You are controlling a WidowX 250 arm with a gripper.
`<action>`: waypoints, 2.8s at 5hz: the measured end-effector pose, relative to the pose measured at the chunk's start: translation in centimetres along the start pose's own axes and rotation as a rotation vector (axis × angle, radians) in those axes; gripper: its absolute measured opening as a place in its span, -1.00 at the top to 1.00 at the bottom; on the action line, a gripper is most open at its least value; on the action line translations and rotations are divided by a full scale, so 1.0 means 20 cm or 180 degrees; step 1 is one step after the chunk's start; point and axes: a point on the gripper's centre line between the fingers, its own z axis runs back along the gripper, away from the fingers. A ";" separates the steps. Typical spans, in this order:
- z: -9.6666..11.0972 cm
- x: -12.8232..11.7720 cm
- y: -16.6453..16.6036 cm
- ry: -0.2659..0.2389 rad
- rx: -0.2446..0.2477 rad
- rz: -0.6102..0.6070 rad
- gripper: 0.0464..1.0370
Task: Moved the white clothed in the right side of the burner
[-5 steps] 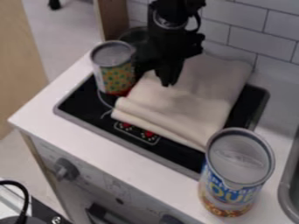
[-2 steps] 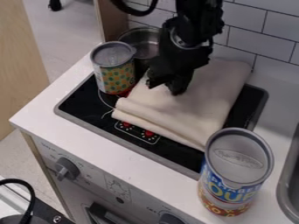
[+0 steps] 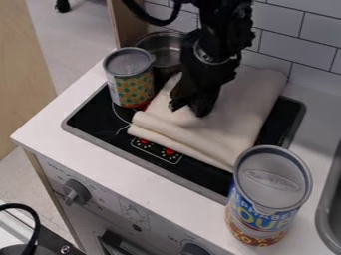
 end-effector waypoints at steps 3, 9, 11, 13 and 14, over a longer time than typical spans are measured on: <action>-0.01 -0.08 -0.08 0.0252 0.0068 0.0057 0.99; 0.07 -0.41 -0.18 0.0294 -0.0108 -0.0096 0.96; 0.14 -0.30 -0.11 0.0219 -0.0066 -0.0337 0.22; 0.29 -0.17 -0.08 -0.0059 -0.0457 -0.0250 -0.88; 0.31 -0.10 -0.03 -0.0004 -0.0383 -0.0239 -0.92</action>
